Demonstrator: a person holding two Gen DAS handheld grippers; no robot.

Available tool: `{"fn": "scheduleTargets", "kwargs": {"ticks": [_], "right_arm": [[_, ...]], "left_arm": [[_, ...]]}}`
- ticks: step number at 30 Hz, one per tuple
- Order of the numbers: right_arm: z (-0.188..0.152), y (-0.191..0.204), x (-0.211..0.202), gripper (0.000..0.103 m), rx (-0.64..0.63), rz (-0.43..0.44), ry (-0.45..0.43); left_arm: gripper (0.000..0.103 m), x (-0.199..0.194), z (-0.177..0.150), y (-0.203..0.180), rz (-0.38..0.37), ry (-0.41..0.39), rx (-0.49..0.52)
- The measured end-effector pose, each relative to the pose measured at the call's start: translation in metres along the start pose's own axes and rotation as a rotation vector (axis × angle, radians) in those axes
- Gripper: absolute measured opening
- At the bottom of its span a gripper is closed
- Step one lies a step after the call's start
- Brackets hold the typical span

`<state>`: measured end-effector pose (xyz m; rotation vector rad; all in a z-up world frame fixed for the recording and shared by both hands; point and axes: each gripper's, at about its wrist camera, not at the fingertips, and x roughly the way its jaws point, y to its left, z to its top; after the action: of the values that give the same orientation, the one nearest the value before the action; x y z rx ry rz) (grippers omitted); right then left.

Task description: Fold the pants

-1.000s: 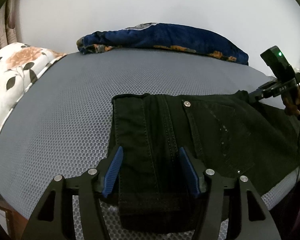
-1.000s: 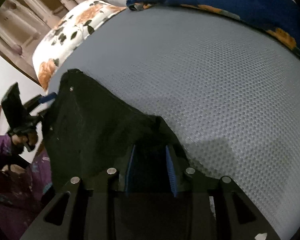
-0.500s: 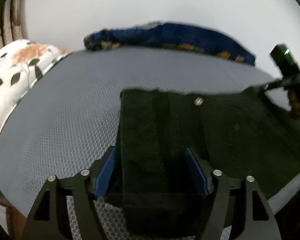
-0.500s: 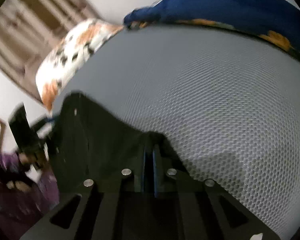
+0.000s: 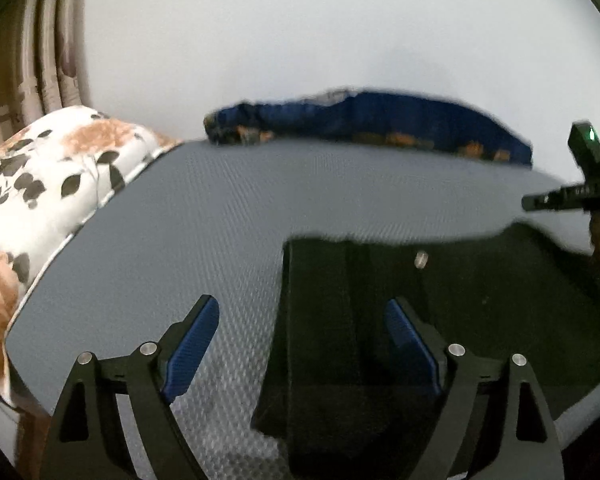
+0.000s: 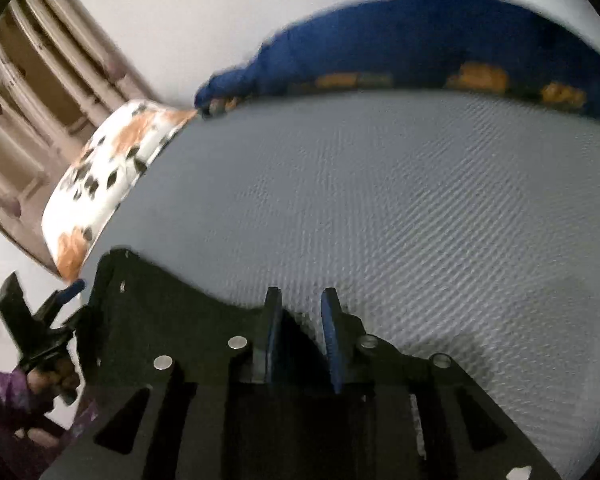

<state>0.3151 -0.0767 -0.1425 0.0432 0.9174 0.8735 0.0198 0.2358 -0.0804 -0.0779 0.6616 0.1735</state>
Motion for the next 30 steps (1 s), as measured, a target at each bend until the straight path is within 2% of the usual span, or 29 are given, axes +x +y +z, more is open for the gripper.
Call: {"fn": "scheduleTargets", "kwargs": {"ticks": [2, 4, 6, 7, 8, 9, 10, 11, 14, 18, 19, 22, 23, 24, 25, 30], "right_arm": [[-0.001, 0.017, -0.001, 0.02, -0.05, 0.069, 0.02], [-0.007, 0.037, 0.01, 0.02, -0.117, 0.102, 0.09], [-0.014, 0.046, 0.025, 0.019, -0.157, 0.098, 0.16], [-0.017, 0.047, 0.035, 0.019, -0.175, 0.065, 0.192], [-0.018, 0.046, 0.039, 0.012, -0.172, 0.057, 0.195], [-0.017, 0.042, 0.041, 0.009, -0.154, 0.059, 0.186], [-0.014, 0.033, 0.042, 0.007, -0.114, 0.035, 0.173], [-0.012, 0.026, 0.043, 0.0, -0.089, 0.015, 0.17], [-0.017, 0.007, 0.048, 0.0, -0.004, 0.046, 0.157], [-0.017, 0.007, 0.049, 0.0, 0.03, 0.03, 0.131], [-0.016, 0.008, 0.046, 0.0, 0.05, 0.033, 0.109], [-0.015, 0.011, 0.026, 0.0, 0.062, -0.023, 0.029], [-0.016, 0.011, 0.021, 0.006, 0.066, -0.03, 0.018], [-0.018, 0.012, 0.014, 0.012, 0.073, -0.039, 0.013], [-0.02, 0.013, 0.007, 0.014, 0.082, -0.049, 0.009], [-0.043, 0.028, -0.027, 0.014, 0.09, -0.028, -0.014]], "left_arm": [[0.086, 0.004, 0.008, -0.002, -0.041, 0.009, -0.001], [0.086, 0.015, 0.014, -0.006, -0.085, 0.032, 0.02], [0.086, 0.031, 0.017, -0.011, -0.127, 0.062, 0.042], [0.086, 0.04, 0.016, -0.014, -0.146, 0.076, 0.06], [0.086, 0.049, 0.016, -0.015, -0.151, 0.088, 0.075], [0.086, 0.06, 0.014, -0.015, -0.154, 0.112, 0.086], [0.086, 0.07, 0.011, -0.013, -0.17, 0.145, 0.077], [0.086, 0.076, 0.011, -0.006, -0.209, 0.169, 0.025], [0.087, 0.081, 0.014, 0.003, -0.249, 0.192, -0.042], [0.088, 0.079, 0.025, -0.004, -0.207, 0.229, -0.017], [0.087, 0.073, 0.031, -0.006, -0.19, 0.214, 0.003], [0.087, 0.057, 0.048, 0.0, -0.049, 0.11, 0.089], [0.087, 0.058, 0.051, 0.002, -0.032, 0.111, 0.102], [0.087, 0.06, 0.055, 0.007, -0.035, 0.119, 0.104], [0.087, 0.061, 0.059, 0.012, -0.062, 0.128, 0.096], [0.087, 0.066, 0.063, 0.028, -0.154, 0.209, 0.078]]}}
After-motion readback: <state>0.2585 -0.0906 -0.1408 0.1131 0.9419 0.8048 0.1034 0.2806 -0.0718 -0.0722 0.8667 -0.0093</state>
